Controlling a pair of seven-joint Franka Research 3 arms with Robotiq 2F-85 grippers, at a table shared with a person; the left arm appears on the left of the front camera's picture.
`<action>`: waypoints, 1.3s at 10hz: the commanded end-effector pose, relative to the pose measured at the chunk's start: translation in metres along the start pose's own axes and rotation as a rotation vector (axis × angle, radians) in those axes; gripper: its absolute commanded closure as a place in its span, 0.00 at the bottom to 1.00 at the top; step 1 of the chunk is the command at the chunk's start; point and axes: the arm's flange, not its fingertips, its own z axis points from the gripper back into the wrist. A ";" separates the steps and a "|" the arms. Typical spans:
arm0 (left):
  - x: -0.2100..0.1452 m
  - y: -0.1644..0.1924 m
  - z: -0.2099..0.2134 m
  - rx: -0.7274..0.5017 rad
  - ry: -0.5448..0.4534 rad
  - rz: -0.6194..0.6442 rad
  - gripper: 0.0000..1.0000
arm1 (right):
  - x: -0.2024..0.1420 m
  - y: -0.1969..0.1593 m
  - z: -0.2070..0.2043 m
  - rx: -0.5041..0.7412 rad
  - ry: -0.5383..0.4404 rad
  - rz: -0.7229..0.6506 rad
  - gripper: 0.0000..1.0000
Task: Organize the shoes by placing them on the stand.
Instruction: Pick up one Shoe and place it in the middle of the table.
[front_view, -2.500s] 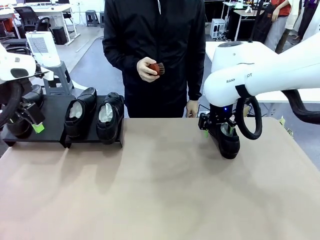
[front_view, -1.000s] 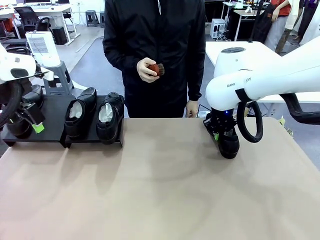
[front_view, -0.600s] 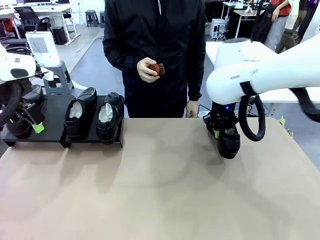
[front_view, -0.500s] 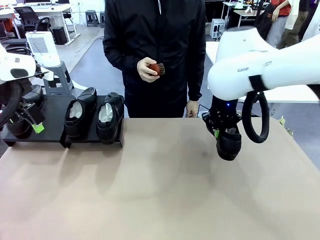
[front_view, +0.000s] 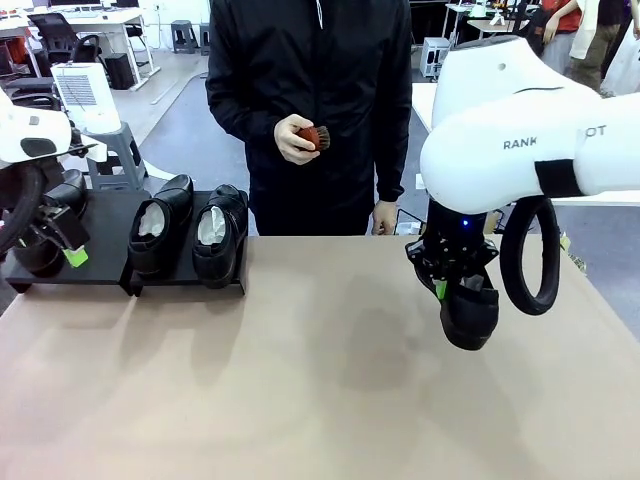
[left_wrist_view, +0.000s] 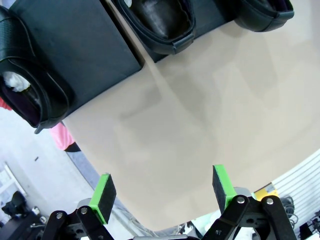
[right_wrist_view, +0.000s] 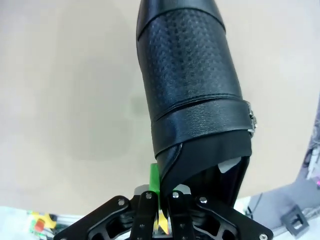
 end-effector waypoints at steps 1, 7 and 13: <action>-0.003 0.000 0.000 -0.005 -0.003 0.002 0.00 | -0.016 0.005 0.007 -0.013 0.004 0.021 1.00; -0.003 0.000 0.000 -0.005 -0.003 0.002 0.00 | -0.107 0.147 -0.033 0.020 0.053 0.021 1.00; -0.003 0.000 0.000 -0.005 -0.003 0.002 0.00 | -0.105 0.183 -0.076 0.012 0.065 0.134 0.60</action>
